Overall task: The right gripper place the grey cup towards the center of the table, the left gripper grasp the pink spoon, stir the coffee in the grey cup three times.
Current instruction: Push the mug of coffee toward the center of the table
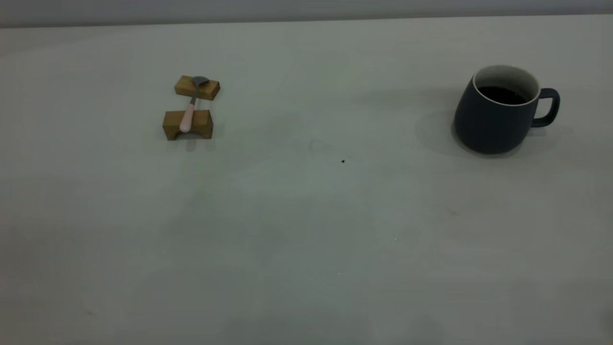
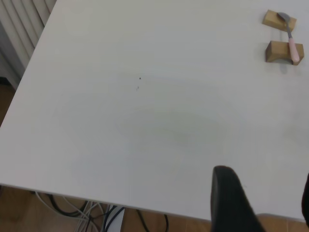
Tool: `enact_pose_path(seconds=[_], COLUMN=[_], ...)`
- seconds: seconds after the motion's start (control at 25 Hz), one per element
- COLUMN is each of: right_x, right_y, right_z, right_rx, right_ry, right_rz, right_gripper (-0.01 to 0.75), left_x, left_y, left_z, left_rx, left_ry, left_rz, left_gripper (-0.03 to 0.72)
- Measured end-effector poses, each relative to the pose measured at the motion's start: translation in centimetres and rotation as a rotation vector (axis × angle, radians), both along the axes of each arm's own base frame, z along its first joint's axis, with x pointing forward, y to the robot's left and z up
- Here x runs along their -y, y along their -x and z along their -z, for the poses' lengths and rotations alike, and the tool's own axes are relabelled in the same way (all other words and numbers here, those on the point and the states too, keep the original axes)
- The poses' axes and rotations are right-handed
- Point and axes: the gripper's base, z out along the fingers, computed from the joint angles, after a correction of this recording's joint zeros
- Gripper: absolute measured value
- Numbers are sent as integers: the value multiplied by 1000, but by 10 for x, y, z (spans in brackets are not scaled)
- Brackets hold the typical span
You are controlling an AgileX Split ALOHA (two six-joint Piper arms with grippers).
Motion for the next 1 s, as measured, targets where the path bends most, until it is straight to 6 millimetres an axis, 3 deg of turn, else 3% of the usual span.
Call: enact_pose_path(seconds=[0.24, 0.52, 0.72, 1.0], right_x=[6, -9, -21, -19], right_y=[-90, -172, -215, -261], right_z=[25, 74, 125, 178], right_rx=[-125, -244, -311, -343], right_ry=[115, 169, 210, 301], right_rz=[-218, -524, -630, -743], right_gripper=[728, 724, 717, 713], left_x=[0, 0, 0, 0], left_y=[0, 0, 0, 0], left_z=[0, 0, 0, 0], left_rx=[0, 0, 0, 0], left_ry=[-1, -1, -1, -1], left_rz=[0, 0, 0, 0], left_gripper=[436, 436, 436, 436])
